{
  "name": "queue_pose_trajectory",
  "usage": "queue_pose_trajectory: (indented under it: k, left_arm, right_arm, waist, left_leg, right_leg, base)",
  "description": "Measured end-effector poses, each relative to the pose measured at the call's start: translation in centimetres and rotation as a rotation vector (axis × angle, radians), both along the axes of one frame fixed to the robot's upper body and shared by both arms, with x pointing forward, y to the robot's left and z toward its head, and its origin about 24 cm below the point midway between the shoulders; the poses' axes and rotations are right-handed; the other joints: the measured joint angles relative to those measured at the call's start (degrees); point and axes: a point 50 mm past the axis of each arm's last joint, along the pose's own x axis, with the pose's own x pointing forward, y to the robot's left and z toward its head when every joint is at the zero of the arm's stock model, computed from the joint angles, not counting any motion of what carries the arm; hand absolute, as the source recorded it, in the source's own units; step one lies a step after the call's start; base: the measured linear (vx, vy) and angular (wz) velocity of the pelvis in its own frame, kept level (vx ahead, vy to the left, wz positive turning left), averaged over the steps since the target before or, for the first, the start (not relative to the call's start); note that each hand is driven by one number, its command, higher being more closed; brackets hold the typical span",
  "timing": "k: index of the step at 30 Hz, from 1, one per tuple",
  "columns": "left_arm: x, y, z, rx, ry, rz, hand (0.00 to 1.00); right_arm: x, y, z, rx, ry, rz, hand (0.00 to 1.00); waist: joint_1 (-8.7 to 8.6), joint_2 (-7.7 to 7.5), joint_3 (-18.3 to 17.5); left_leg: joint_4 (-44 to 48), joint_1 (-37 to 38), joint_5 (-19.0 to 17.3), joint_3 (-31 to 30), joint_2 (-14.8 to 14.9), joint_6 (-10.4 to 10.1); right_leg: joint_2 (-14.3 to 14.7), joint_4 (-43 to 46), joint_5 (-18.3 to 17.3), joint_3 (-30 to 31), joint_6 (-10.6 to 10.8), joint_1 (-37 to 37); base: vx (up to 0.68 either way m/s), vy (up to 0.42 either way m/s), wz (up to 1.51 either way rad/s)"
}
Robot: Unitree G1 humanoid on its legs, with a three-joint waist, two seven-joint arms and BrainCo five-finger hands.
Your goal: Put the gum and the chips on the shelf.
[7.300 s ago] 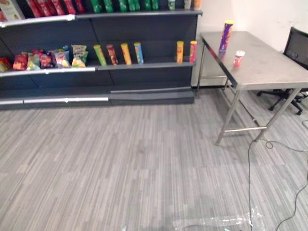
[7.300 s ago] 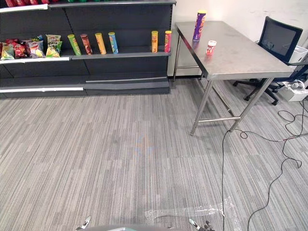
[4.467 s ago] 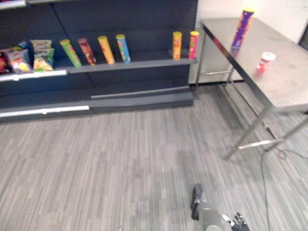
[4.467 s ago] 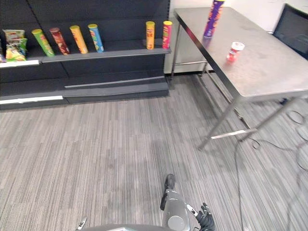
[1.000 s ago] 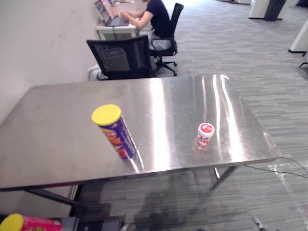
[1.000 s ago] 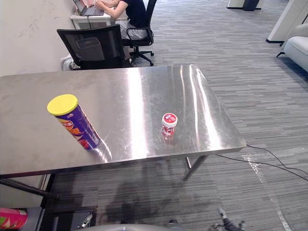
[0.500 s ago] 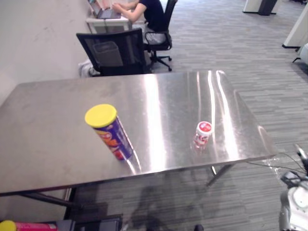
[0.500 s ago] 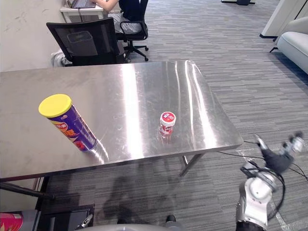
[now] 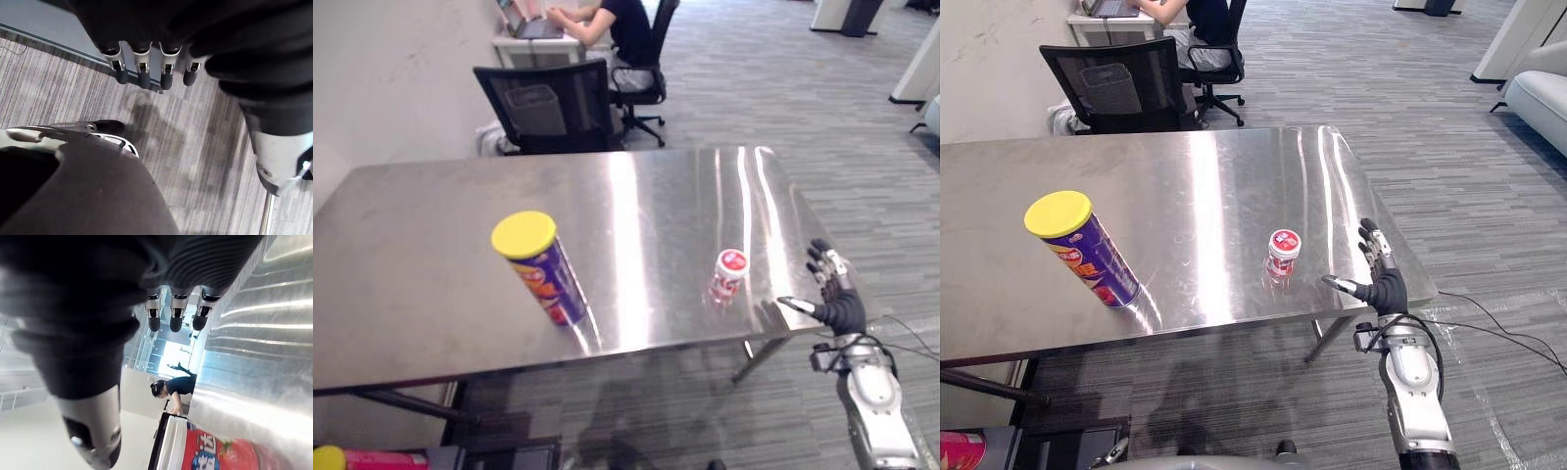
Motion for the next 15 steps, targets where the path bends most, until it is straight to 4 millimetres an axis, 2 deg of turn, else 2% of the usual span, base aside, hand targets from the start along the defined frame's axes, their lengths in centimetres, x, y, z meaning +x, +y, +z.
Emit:
queue_pose_trajectory:
  k: [5,15]
  left_arm:
    - [0.0,-0.1,0.0,-0.006,0.001,-0.015,0.00]
    - [0.0,-0.2,0.0,-0.005,-0.005,-0.034,0.00]
  right_arm:
    - [0.5,1.2,0.0,-0.010,0.003,0.060,0.00]
    - [2.3,1.0,-1.2,0.021,0.045,0.007,0.00]
  waist:
    - [0.10,0.07,-0.4]
    - [0.30,0.54,-0.6]
  left_leg:
    - [0.0,-0.1,0.1,-0.8,-0.1,0.2]
    - [0.0,-0.1,0.5,-2.3,-0.3,0.7]
  right_leg:
    - [-0.2,0.0,0.0,-1.2,0.0,0.4]
    - [-0.4,-0.2,0.0,-3.3,0.0,1.2]
  base:
    - [0.00,-0.013,0.07]
    - [-0.01,-0.012,0.07]
